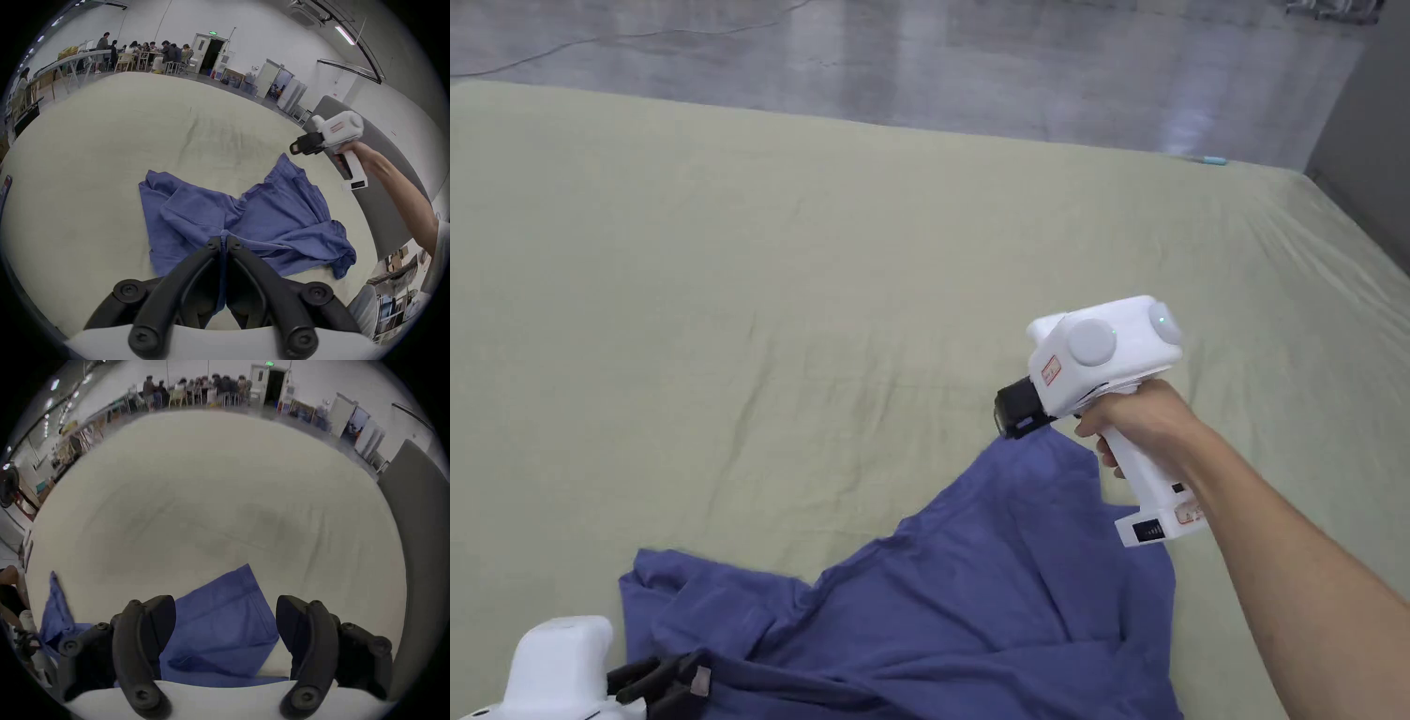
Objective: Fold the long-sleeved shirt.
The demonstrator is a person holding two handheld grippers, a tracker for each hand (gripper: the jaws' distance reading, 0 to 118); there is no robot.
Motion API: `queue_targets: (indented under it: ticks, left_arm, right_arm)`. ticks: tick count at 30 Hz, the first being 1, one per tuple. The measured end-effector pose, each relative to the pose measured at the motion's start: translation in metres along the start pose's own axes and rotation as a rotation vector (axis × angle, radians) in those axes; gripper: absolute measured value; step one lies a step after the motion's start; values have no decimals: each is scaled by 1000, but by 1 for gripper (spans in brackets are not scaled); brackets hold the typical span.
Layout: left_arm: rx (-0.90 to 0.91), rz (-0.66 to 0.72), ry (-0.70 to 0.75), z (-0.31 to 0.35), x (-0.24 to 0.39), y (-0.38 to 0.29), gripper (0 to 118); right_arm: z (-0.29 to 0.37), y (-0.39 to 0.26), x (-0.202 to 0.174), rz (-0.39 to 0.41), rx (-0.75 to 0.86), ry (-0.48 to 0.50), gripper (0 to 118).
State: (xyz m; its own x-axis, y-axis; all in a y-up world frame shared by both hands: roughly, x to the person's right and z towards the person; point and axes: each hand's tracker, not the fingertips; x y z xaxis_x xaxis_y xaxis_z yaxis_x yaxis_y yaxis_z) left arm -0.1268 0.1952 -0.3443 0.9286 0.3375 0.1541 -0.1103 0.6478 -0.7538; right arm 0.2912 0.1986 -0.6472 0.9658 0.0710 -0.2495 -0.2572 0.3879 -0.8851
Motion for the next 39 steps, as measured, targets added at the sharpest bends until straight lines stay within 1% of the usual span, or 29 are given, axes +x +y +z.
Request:
queue_targets:
  ticks: [3, 4, 5, 6, 7, 8, 9, 10, 11, 12, 14, 15, 16, 18, 20, 22, 23, 24, 25, 27, 28, 30, 31, 33, 35, 37, 39]
  left_arm:
    - [3, 3, 9, 7, 17, -1, 1]
    - [3, 5, 7, 7, 18, -1, 1]
    - [2, 6, 7, 7, 19, -1, 1]
    - [1, 6, 9, 9, 19, 0, 1]
    - [-2, 1, 23, 10, 21, 1, 1]
    - [3, -6, 33, 11, 23, 2, 1]
    - [11, -10, 41, 13, 24, 3, 1]
    - [19, -7, 44, 16, 22, 7, 1]
    - [31, -5, 43, 18, 22, 12, 1]
    - [56, -5, 38, 21, 23, 18, 1]
    - [113, -45, 45, 28, 20, 40, 1]
    - [143, -61, 58, 34, 22, 55, 1]
    - [164, -75, 65, 39, 23, 70, 1]
    - [254, -48, 32, 54, 18, 111, 1]
    - [336, -61, 24, 69, 23, 155, 1]
    - [402, -88, 37, 81, 31, 197, 1]
    - [440, -97, 35, 87, 34, 221, 1]
    - [475, -94, 32, 93, 38, 244, 1]
    - [496, -104, 28, 96, 41, 263, 1]
    - [551, -116, 31, 103, 52, 317, 1]
    - [563, -119, 18, 105, 56, 341, 1]
    - [586, -147, 62, 105, 69, 394, 1]
    - [599, -148, 56, 108, 75, 424, 1]
    - [634, -112, 18, 116, 84, 470, 1]
    - [663, -98, 53, 122, 101, 520, 1]
    - [702, -107, 73, 133, 115, 553, 1]
    - [746, -129, 73, 150, 131, 585, 1]
  right_arm:
    - [-29, 3, -1, 49, -108, -54, 94]
    - [-36, -1, -4, 61, -151, -56, 89]
    - [-45, -4, -8, 73, -201, -58, 81]
    - [-48, -9, -11, 55, -176, -37, 70]
    - [-41, -7, -15, 37, -136, -62, 46]
    - [-34, -8, -19, 7, -134, -31, 6]
    - [-27, -10, -23, -7, -94, 12, 3]
    - [-20, -12, -27, 19, -60, -10, 3]
    - [-12, -14, -32, 51, -58, -93, 3]
    - [6, -18, -33, 30, -14, -77, 3]
    - [44, -18, -24, -55, 47, -19, 3]
    - [68, -18, -18, -77, 88, -3, 3]
    - [92, -19, -13, -86, 145, -26, 3]
    - [148, -17, 0, -93, 224, -34, 3]
    - [204, -13, 14, -104, 308, -62, 3]
    - [256, -8, 29, -168, 396, -71, 3]
    - [281, -4, 37, -184, 440, -70, 3]
    - [309, -4, 37, -188, 480, -77, 3]
    - [330, 2, 42, -192, 515, -92, 3]
    - [369, 20, 52, -201, 586, -164, 3]
    - [384, 30, 57, -209, 608, -183, 3]
    - [414, 51, 68, -236, 666, -186, 3]
    - [430, 61, 73, -249, 700, -194, 3]
    - [455, 84, 82, -273, 759, -233, 3]
    - [483, 107, 90, -288, 805, -280, 3]
    - [505, 128, 102, -331, 840, -300, 3]
    - [532, 145, 109, -350, 892, -304, 3]
